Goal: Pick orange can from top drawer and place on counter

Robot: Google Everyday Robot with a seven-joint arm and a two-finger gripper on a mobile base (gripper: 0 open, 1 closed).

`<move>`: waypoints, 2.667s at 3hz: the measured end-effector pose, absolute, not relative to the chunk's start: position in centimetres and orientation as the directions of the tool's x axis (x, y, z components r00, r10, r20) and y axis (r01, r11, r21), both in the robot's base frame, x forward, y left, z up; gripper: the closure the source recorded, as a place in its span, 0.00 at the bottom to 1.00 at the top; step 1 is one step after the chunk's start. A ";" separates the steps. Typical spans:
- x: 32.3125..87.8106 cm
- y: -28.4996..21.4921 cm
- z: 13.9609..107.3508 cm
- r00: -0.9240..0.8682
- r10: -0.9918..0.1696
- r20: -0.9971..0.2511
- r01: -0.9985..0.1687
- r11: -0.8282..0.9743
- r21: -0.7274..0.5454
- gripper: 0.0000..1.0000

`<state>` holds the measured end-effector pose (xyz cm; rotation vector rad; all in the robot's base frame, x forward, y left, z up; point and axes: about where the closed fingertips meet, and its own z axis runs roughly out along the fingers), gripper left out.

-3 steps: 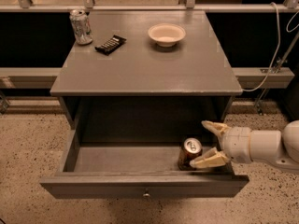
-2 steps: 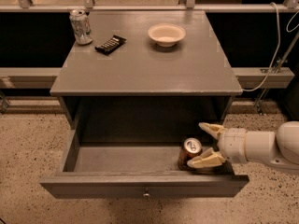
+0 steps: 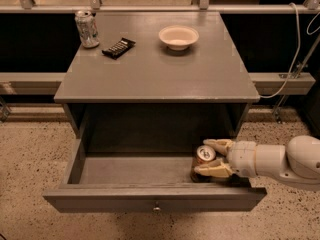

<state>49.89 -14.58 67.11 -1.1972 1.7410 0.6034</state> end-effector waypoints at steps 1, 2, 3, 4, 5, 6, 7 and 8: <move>49.7 -14.1 67.4 -0.095 -0.379 -0.921 -0.919 0.390 -0.066 0.59; 49.8 -13.5 71.6 0.004 -0.281 -0.960 -0.939 0.330 -0.101 0.89; 50.5 -13.2 77.9 0.114 -0.305 -0.946 -0.941 0.271 -0.201 1.00; 53.7 -14.1 86.1 0.212 -0.405 -0.889 -0.914 0.240 -0.327 1.00; 56.2 -15.8 90.8 0.237 -0.448 -0.862 -0.891 0.254 -0.377 1.00; 58.3 -17.2 95.7 0.248 -0.468 -0.848 -0.879 0.259 -0.400 1.00; 60.7 -18.7 97.6 0.155 -0.519 -0.841 -0.870 0.332 -0.365 1.00; 63.7 -19.7 95.6 -0.006 -0.523 -0.853 -0.855 0.445 -0.267 1.00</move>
Offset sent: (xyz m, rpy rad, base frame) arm -0.0044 0.0099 0.0754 0.3122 -0.1531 0.1568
